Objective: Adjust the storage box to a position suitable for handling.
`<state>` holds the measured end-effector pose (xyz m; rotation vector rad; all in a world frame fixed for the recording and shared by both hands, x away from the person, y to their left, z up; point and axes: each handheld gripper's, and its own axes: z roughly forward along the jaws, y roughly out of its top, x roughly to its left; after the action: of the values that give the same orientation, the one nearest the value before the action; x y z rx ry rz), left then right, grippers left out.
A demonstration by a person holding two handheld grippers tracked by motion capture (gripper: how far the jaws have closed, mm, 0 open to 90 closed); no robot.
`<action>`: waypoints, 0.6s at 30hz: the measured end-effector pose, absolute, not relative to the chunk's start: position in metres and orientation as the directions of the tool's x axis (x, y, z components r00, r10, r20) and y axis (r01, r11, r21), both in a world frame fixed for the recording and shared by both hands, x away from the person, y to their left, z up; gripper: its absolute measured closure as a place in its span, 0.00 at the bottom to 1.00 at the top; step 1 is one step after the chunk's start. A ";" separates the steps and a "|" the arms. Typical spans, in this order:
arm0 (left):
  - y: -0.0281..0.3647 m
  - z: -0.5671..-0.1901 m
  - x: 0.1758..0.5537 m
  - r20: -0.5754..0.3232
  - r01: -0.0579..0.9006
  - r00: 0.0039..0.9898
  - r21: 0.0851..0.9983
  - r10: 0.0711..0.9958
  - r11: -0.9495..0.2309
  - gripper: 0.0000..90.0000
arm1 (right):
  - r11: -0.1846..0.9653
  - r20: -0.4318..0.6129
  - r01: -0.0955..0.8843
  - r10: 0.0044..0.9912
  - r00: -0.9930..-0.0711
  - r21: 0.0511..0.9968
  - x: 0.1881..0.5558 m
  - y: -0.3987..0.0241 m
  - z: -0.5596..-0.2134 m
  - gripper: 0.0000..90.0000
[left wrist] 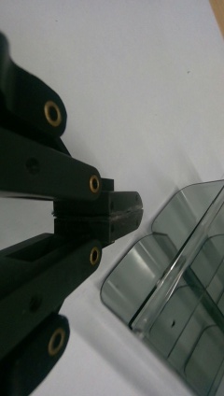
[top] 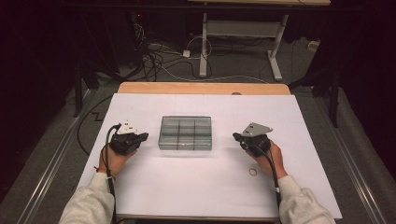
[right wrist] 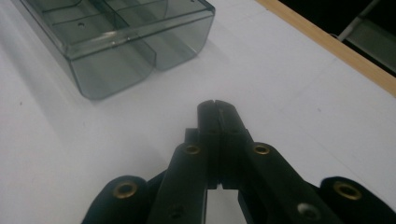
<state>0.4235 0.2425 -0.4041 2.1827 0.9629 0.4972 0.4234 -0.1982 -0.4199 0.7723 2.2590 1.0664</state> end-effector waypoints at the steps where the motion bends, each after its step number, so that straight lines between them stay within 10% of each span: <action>1: 0.241 -0.405 0.427 0.057 0.496 0.651 0.723 0.757 -0.481 0.97 | 0.536 -0.210 0.273 0.674 -0.708 0.799 0.428 -0.192 -0.420 1.00; 18: 0.211 -0.418 0.457 -0.017 0.551 0.657 0.692 0.754 -0.465 0.97 | 0.647 -0.198 0.326 0.601 -0.774 0.689 0.461 -0.124 -0.432 1.00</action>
<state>0.4571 0.2107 -0.4185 2.1917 1.0057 0.3834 0.4608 -0.1240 -0.4323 0.7306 2.4550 0.9123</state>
